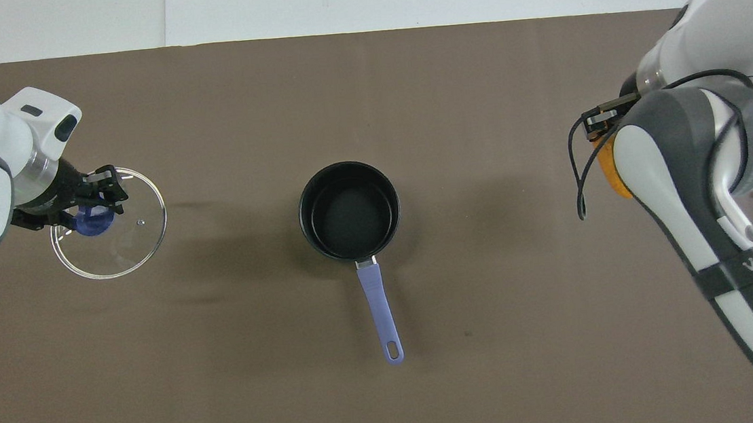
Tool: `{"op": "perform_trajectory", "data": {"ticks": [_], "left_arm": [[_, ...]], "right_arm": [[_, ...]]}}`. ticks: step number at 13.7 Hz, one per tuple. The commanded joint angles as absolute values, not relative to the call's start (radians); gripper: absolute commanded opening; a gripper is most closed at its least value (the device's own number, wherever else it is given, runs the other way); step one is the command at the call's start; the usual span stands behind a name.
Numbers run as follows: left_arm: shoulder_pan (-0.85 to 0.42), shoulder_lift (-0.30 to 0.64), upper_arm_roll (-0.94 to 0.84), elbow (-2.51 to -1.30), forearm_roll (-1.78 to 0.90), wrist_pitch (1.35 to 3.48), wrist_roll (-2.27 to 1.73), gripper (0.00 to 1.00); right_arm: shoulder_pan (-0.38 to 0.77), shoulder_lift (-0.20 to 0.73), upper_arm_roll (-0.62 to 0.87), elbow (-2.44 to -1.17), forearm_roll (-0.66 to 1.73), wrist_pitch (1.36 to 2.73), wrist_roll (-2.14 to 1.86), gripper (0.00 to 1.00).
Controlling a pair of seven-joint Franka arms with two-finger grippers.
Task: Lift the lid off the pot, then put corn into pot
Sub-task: 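Lift the glass lid off with the left gripper while the right gripper grasps corn, then set the lid down with the left gripper while the right gripper carries corn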
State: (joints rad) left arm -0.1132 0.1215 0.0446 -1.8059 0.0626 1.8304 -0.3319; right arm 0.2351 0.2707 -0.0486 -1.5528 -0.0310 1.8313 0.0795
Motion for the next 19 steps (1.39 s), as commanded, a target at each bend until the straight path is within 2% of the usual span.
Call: {"op": "perform_trajectory", "data": {"ticks": [1,4,6,9,11,12,15,19], "left_arm": [[-0.071,-0.024,0.035,-2.035,0.091,2.004,-0.319,0.00],[-0.040,-0.058,0.035,-2.152,0.092,2.121,-0.319,0.00],[-0.038,-0.043,0.035,-2.186,0.091,2.172,-0.319,0.00],[-0.005,-0.037,0.035,-2.302,0.091,2.317,-0.321,0.00],[0.012,0.001,0.035,-2.327,0.091,2.368,-0.322,0.00],[0.021,0.006,0.035,-2.316,0.091,2.367,-0.322,0.99],[0.022,0.018,0.035,-2.286,0.091,2.352,-0.324,1.00],[0.015,0.063,0.031,-2.122,0.089,2.193,-0.336,1.00]], "right_arm": [[0.333,0.291,-0.049,-1.536,-0.043,1.828,0.236,0.00],[0.426,0.346,-0.041,-1.488,-0.043,1.845,0.400,0.00],[0.472,0.408,-0.034,-1.418,-0.023,1.847,0.474,0.00],[0.547,0.520,-0.032,-1.304,-0.011,1.864,0.572,0.00],[0.595,0.569,-0.032,-1.296,-0.011,1.943,0.626,0.00],[0.610,0.586,-0.032,-1.296,-0.011,1.962,0.633,0.00],[0.624,0.597,-0.026,-1.307,-0.008,1.988,0.640,0.00],[0.621,0.615,-0.025,-1.318,0.020,2.035,0.637,0.00]]}}
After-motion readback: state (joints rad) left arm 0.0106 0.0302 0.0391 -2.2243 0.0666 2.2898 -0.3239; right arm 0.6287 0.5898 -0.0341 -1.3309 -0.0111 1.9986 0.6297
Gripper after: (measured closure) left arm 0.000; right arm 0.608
